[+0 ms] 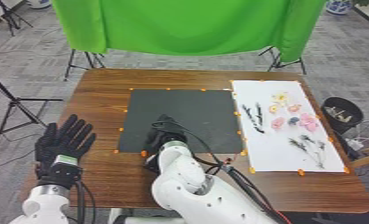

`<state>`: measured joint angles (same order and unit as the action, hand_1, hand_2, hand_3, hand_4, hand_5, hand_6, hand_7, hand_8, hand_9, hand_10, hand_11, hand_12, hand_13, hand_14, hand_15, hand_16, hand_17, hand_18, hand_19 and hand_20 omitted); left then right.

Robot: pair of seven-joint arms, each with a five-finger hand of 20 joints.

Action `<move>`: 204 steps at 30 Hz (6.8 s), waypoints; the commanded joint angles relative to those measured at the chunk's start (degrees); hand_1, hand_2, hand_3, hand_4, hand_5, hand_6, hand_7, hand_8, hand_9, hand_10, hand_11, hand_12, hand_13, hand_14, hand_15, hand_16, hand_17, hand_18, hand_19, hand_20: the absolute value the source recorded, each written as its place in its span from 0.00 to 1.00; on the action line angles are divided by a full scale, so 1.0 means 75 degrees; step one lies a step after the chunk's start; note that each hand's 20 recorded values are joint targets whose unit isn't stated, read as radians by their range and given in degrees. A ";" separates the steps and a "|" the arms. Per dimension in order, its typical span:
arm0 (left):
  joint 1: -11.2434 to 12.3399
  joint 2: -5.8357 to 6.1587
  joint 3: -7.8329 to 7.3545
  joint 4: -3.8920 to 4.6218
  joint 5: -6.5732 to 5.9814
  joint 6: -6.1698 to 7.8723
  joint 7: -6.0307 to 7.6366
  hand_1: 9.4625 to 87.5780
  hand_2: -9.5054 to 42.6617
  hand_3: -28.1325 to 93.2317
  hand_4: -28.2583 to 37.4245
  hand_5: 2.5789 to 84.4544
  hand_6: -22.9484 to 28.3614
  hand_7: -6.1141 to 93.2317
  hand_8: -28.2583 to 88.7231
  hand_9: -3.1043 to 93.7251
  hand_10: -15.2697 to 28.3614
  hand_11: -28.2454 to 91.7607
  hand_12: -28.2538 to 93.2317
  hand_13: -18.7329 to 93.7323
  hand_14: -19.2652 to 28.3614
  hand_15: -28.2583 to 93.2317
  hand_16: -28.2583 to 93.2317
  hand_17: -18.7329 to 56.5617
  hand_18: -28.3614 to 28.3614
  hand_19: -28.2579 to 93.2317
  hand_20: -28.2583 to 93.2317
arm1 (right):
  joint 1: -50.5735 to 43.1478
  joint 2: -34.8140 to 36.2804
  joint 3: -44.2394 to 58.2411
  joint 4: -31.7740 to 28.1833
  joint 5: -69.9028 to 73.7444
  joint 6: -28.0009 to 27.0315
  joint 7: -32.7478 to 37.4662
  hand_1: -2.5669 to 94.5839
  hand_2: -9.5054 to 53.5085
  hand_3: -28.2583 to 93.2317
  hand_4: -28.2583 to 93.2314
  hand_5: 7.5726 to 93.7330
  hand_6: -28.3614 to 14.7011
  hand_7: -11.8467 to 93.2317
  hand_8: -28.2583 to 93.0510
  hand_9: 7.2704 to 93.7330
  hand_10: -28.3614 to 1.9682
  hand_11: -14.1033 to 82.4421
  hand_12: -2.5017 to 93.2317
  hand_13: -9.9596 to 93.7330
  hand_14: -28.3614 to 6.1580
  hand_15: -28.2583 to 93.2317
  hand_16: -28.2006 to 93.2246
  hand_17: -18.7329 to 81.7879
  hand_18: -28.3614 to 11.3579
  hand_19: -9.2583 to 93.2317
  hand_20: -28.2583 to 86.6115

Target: Arrange flowers

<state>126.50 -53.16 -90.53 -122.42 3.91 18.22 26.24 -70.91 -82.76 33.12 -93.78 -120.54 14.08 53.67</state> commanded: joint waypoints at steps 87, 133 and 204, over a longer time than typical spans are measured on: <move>0.0875 -0.0453 -0.0318 -0.0342 -0.0417 -0.0249 0.0980 0.18 0.55 0.82 0.00 0.49 0.65 0.21 0.17 0.40 0.73 0.46 0.33 0.40 0.77 0.60 0.16 0.17 0.75 0.54 0.31 | -0.6467 0.4269 0.8698 -0.4295 -0.1128 -0.2245 -0.0573 0.37 0.00 0.89 0.00 0.56 0.45 0.21 0.14 0.54 0.37 0.24 0.17 0.66 0.38 0.66 0.38 0.42 0.10 0.82 0.56; 0.0885 -0.0578 -0.0240 -0.0282 -0.0391 -0.0225 0.0732 0.19 0.54 0.82 0.00 0.50 0.65 0.22 0.17 0.40 0.73 0.47 0.33 0.40 0.77 0.60 0.16 0.17 0.76 0.54 0.30 | -0.6336 0.4142 0.7618 -0.3454 -0.1752 0.0094 -0.1114 0.60 0.00 0.87 0.03 0.90 0.67 0.34 0.26 0.97 0.59 0.20 0.37 0.84 0.60 0.56 0.57 0.48 0.19 0.81 0.56; 0.0008 -0.0463 0.0429 0.0068 -0.0163 0.0016 -0.0248 0.20 0.54 0.83 0.00 0.50 0.65 0.22 0.17 0.40 0.72 0.47 0.33 0.40 0.77 0.60 0.16 0.17 0.76 0.54 0.30 | -0.1748 0.0965 0.0870 -0.1124 -0.2824 0.0601 -0.1331 0.51 0.00 0.90 0.06 0.79 0.55 0.41 0.31 0.93 0.47 0.37 0.41 0.80 0.36 0.78 0.43 0.48 0.00 0.89 0.54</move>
<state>125.43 -56.16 -86.80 -121.69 3.02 18.11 23.97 -83.61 -76.38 40.03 -101.31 -140.87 19.32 43.82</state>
